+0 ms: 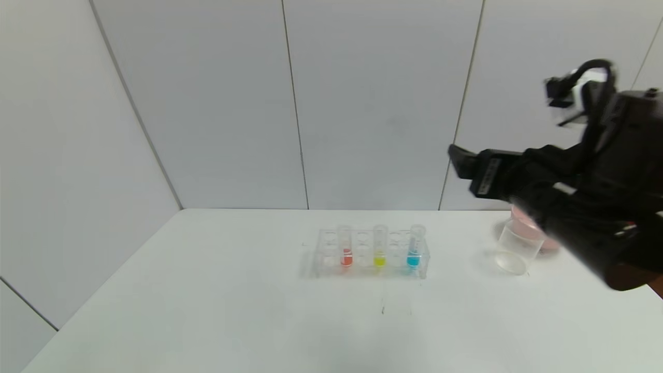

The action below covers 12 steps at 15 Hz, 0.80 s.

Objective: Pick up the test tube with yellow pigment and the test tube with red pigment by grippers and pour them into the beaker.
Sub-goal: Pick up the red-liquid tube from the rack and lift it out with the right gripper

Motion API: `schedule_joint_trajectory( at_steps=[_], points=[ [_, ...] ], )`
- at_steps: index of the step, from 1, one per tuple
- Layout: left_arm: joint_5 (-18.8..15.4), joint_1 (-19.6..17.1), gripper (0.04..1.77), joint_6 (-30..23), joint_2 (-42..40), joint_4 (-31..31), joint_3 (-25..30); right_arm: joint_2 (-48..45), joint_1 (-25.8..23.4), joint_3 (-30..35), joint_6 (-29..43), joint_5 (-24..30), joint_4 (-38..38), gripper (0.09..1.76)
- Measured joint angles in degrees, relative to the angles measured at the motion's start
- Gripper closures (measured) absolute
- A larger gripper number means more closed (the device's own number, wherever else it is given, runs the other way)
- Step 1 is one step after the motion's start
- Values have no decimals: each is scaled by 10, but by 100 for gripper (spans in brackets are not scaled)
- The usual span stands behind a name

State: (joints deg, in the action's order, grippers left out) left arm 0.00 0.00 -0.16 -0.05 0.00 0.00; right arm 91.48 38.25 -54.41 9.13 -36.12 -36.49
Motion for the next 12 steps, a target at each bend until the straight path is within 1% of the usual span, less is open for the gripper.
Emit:
schedule_joint_trajectory(
  at_steps=[1,3,5,8,12],
  points=[
    [0,0,5,0,0,0,0,43,42,-11,1,-42,-39,14],
    [0,0,5,0,0,0,0,121,103,-42,2,-105,-105,14],
    [0,0,5,0,0,0,0,188,141,-82,3,-143,-143,14],
    [0,0,5,0,0,0,0,274,171,-136,5,-156,-157,14],
    [0,0,5,0,0,0,0,369,177,-202,9,-157,-159,14]
  ],
)
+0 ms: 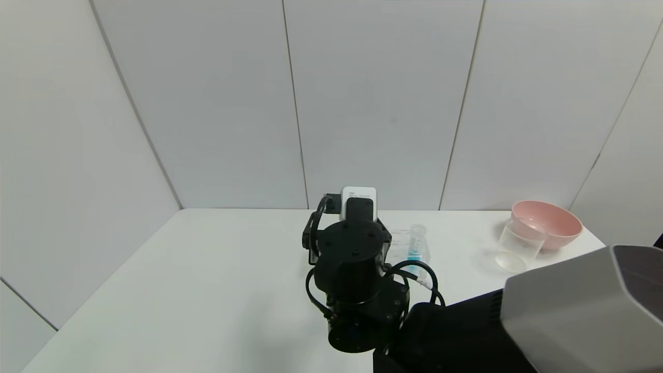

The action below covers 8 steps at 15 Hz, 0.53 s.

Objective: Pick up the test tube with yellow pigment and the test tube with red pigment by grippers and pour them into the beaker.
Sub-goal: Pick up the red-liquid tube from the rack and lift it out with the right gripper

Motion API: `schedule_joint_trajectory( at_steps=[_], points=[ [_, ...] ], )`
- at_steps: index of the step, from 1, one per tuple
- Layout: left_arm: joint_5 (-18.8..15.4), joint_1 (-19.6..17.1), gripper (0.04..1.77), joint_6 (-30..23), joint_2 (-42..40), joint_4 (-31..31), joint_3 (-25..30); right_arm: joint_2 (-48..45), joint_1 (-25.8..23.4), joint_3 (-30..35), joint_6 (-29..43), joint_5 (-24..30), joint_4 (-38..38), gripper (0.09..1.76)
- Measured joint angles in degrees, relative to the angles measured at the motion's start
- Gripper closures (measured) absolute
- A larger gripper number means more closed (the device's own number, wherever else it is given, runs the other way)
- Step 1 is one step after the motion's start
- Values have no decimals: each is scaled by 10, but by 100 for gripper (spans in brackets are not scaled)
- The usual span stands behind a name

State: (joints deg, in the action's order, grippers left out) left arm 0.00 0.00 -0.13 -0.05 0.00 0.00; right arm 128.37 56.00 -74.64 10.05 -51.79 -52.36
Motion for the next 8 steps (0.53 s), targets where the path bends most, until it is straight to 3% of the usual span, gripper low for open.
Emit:
schedule_joint_trajectory(
  at_steps=[8],
  points=[
    [0,0,5,0,0,0,0,131,-34,-87,13,19,5,14]
  ],
)
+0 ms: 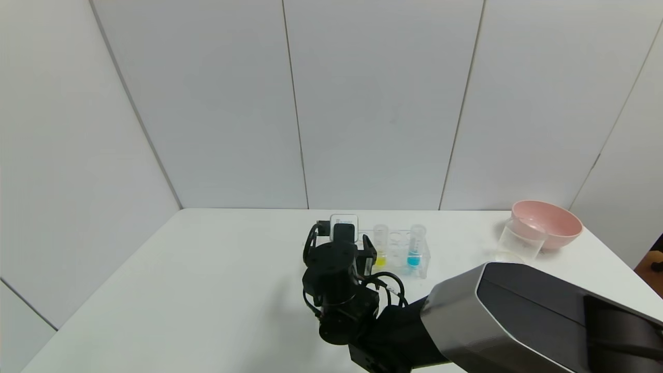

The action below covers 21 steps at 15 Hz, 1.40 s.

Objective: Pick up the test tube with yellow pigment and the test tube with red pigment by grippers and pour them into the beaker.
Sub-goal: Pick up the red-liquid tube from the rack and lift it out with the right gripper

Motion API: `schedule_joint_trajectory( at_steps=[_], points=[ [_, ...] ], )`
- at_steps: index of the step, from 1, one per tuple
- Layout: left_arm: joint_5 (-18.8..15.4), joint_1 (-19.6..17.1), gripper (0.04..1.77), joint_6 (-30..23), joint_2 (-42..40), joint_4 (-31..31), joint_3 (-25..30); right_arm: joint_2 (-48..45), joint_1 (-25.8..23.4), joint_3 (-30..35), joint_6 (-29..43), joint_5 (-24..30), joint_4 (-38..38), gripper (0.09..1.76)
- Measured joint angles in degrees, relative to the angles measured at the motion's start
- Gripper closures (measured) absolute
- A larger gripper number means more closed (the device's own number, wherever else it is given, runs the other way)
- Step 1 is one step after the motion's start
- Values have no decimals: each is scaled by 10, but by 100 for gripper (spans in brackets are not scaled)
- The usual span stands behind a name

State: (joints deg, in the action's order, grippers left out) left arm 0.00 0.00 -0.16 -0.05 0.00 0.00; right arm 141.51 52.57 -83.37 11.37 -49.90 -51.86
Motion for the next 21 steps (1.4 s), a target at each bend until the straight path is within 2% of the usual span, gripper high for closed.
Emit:
schedule_joint_trajectory(
  at_steps=[8,9,10,13,17,21],
  points=[
    [0,0,5,0,0,0,0,54,-31,-48,1,44,5,14],
    [0,0,5,0,0,0,0,57,-32,-52,1,47,7,23],
    [0,0,5,0,0,0,0,59,-35,-55,1,48,11,43],
    [0,0,5,0,0,0,0,64,-42,-62,6,57,15,85],
    [0,0,5,0,0,0,0,64,-43,-62,5,58,17,130],
    [0,0,5,0,0,0,0,59,-44,-62,5,60,19,129]
  ],
)
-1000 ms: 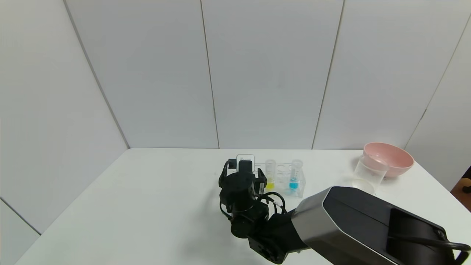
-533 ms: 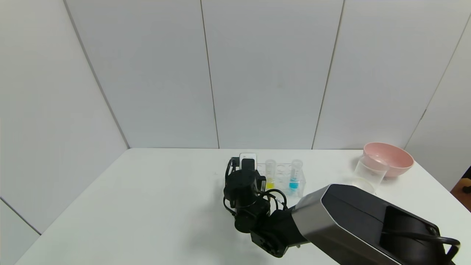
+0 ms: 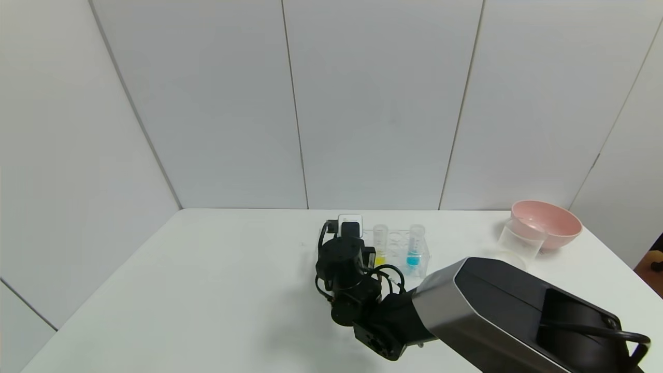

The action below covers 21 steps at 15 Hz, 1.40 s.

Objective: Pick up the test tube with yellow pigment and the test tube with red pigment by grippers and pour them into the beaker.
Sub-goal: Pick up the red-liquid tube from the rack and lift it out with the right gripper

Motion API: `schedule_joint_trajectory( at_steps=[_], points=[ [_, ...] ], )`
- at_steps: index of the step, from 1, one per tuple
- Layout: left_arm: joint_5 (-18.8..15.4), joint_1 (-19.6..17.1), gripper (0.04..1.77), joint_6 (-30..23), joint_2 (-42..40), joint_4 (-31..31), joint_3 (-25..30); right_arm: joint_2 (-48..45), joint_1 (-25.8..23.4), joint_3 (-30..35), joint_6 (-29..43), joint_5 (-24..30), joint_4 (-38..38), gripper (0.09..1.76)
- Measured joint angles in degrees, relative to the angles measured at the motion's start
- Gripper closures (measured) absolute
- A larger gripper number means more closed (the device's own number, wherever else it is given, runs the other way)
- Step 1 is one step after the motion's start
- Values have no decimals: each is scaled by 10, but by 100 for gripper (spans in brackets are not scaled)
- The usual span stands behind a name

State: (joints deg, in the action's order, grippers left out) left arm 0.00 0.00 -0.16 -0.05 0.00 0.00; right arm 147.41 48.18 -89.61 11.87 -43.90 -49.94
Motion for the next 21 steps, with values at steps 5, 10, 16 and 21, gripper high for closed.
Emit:
schedule_joint_trajectory(
  at_steps=[5,10,16,21],
  points=[
    [0,0,5,0,0,0,0,-30,-1,0,0,1,16,129],
    [0,0,5,0,0,0,0,-99,-4,-1,-3,1,50,129],
    [0,0,5,0,0,0,0,-220,-74,30,-31,37,77,129],
    [0,0,5,0,0,0,0,-330,-267,137,-70,226,74,129]
  ],
)
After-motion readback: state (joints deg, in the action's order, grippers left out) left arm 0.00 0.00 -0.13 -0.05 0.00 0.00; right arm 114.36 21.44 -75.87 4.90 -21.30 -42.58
